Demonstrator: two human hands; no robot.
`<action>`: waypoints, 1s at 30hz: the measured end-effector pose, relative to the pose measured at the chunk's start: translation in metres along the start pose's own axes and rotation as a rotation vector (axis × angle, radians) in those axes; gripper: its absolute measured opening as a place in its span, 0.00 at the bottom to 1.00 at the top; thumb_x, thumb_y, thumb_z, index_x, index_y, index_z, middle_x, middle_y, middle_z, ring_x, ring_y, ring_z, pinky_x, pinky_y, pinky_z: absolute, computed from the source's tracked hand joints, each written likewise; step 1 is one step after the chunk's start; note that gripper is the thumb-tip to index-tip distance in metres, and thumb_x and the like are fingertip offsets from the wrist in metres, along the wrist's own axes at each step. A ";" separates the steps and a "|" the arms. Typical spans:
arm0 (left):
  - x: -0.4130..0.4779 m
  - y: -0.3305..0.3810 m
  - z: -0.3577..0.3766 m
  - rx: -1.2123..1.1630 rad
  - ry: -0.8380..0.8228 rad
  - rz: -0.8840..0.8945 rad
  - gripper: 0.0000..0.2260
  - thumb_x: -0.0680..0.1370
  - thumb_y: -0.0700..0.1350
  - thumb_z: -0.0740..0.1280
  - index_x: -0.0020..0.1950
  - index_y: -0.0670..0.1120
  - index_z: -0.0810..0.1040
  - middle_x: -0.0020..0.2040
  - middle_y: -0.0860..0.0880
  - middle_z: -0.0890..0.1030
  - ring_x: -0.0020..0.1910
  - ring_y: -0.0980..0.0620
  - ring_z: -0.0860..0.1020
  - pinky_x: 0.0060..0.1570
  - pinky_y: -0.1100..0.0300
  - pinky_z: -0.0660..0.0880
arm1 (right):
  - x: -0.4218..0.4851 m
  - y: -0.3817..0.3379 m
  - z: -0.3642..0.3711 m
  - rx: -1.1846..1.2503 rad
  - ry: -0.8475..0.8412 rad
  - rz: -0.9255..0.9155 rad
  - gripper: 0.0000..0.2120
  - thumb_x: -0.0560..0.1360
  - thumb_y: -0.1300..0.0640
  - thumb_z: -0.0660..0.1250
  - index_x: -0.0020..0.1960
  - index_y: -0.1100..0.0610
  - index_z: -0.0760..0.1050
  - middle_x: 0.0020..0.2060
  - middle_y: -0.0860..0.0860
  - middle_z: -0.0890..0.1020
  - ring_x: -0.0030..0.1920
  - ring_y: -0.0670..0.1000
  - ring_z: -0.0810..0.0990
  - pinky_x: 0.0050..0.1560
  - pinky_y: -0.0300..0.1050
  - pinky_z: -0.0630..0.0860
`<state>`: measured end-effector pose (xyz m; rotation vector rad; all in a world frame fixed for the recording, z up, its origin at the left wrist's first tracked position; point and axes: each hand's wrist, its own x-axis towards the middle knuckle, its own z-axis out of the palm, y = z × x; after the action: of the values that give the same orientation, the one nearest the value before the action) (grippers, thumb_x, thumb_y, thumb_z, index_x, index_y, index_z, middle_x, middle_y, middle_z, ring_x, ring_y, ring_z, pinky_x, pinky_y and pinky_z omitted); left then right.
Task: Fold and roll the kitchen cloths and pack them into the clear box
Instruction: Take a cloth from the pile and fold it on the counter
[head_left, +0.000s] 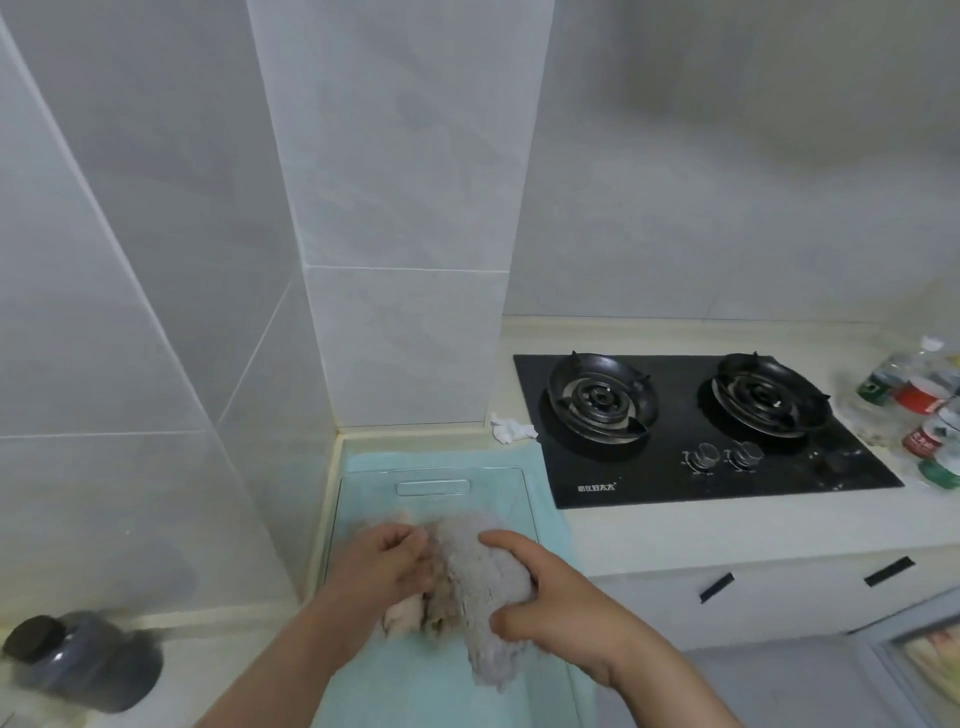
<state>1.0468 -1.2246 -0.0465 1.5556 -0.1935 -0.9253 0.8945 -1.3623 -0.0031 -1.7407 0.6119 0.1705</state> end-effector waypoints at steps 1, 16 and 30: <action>0.007 -0.010 -0.005 0.159 0.019 0.032 0.09 0.80 0.39 0.64 0.40 0.44 0.78 0.37 0.46 0.78 0.40 0.50 0.77 0.47 0.54 0.77 | 0.003 0.001 0.000 -0.062 0.058 0.020 0.35 0.67 0.61 0.69 0.69 0.39 0.67 0.56 0.46 0.77 0.39 0.40 0.77 0.40 0.33 0.74; 0.045 -0.063 0.027 1.922 -0.588 0.312 0.30 0.76 0.42 0.62 0.77 0.46 0.55 0.78 0.40 0.50 0.62 0.35 0.72 0.56 0.47 0.72 | 0.040 0.011 0.003 -0.571 0.196 0.077 0.38 0.73 0.54 0.66 0.77 0.43 0.51 0.59 0.48 0.64 0.63 0.53 0.72 0.57 0.39 0.72; 0.039 -0.062 0.005 1.903 -0.641 0.126 0.30 0.76 0.37 0.59 0.77 0.49 0.56 0.80 0.47 0.44 0.72 0.39 0.59 0.65 0.44 0.67 | 0.113 0.065 0.055 -0.796 0.072 0.325 0.39 0.74 0.58 0.67 0.78 0.51 0.48 0.63 0.59 0.62 0.58 0.60 0.73 0.57 0.51 0.74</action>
<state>1.0462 -1.2373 -0.1184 2.6983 -2.0681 -1.0852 0.9701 -1.3544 -0.1224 -2.4013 0.9620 0.6502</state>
